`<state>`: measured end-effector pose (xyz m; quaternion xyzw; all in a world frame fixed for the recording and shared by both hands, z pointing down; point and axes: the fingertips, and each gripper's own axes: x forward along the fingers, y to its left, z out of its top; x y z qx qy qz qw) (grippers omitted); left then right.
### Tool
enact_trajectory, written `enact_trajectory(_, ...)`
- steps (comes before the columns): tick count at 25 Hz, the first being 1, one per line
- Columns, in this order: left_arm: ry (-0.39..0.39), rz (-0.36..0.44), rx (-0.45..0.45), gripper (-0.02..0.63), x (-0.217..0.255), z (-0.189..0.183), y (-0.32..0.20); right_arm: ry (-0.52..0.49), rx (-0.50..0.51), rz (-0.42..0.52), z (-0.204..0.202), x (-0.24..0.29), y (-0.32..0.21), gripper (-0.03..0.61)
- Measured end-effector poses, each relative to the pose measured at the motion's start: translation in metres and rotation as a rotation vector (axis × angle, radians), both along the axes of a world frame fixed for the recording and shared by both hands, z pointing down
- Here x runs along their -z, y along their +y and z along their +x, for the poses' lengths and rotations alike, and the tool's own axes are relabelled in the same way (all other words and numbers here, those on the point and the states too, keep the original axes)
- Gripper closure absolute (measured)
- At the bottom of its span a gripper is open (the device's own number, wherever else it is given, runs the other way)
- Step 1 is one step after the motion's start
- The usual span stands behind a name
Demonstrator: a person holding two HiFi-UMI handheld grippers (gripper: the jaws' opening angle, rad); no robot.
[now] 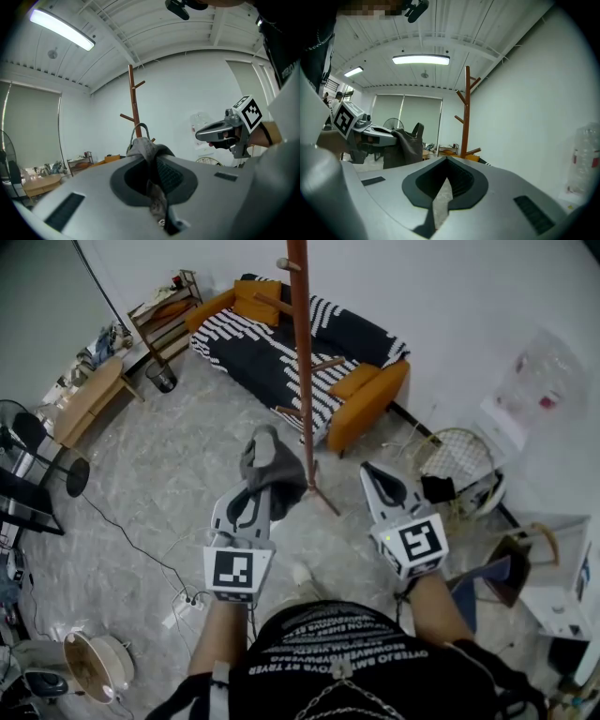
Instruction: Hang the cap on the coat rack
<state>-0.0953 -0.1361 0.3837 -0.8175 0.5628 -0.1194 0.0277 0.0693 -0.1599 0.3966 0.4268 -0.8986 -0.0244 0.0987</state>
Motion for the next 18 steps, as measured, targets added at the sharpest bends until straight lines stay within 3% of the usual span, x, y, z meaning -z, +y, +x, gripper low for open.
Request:
enact_trajectory(10, 0.024, -0.023, -0.068, 0.601, -0.005, -0.004, -0.045, 0.012, -0.035, 0.0, -0.018, 0.006, -0.043, 0.575)
enact_trajectory(18, -0.019, -0.011, -0.143, 0.601, -0.008, -0.01, -0.076, 0.011, -0.092, 0.029, -0.025, 0.017, -0.059, 0.575)
